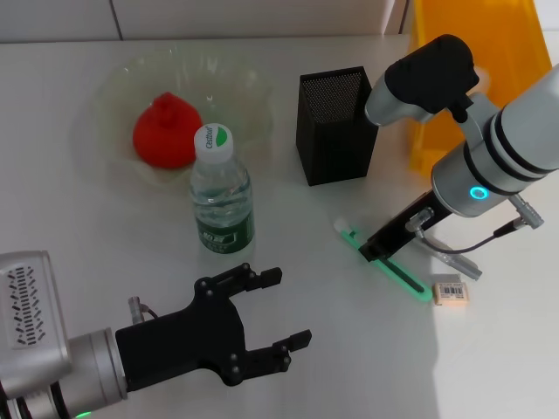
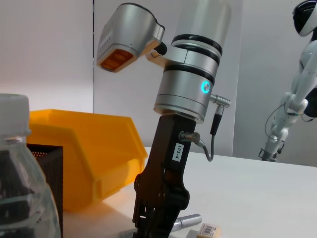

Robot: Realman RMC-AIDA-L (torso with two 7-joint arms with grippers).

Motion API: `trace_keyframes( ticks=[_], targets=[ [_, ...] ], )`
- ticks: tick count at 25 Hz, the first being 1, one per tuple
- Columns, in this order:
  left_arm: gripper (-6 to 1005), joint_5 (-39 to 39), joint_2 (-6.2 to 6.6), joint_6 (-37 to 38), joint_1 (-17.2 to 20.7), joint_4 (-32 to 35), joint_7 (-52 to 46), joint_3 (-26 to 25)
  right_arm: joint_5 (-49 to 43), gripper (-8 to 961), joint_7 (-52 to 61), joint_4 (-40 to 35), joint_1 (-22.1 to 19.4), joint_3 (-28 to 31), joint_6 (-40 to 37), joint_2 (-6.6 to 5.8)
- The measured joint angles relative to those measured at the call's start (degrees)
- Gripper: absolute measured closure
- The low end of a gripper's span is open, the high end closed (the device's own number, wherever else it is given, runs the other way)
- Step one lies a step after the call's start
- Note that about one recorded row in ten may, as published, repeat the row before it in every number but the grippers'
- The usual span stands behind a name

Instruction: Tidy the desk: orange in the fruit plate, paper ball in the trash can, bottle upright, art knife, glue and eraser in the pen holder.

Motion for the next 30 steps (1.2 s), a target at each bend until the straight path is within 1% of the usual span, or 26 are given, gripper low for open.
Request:
trace_keyframes(
  ticks=[1,3,12,19,22,23,25,30],
  targets=[
    [203,0.0,0.0,0.0,0.0,0.0,0.0,0.0,0.0,694,-0.1,0.3,0.1,0.0,0.1,0.0],
    [203,0.0,0.0,0.0,0.0,0.0,0.0,0.0,0.0,780,-0.1,0.8,0.3,-0.1,0.3,0.0],
    [203,0.0,0.0,0.0,0.0,0.0,0.1,0.1,0.0,782,-1.2,0.0,0.2,-0.1,0.1,0.06],
    [203,0.0,0.0,0.0,0.2,0.0,0.1,0.0,0.0,789,-1.5,-0.6,0.3,-1.5,0.1,0.09],
    [204,0.0,0.02,0.5,0.2,0.0,0.1,-0.2,0.0,788,-1.5,-2.8,-0.1,-1.3,-0.5,0.09],
    [204,0.0,0.05,0.8,0.2,0.0,0.1,-0.3,0.1,788,-1.5,-5.2,-0.6,-1.0,-1.3,0.04],
    [204,0.0,0.05,0.8,0.2,0.0,0.1,-0.3,0.1,788,-1.5,-6.4,-0.9,-0.8,-1.8,0.01],
    [204,0.0,0.1,1.1,0.2,0.0,0.1,-0.4,0.9,787,-1.7,-14.8,-3.1,2.0,-4.9,-0.13]
  ],
)
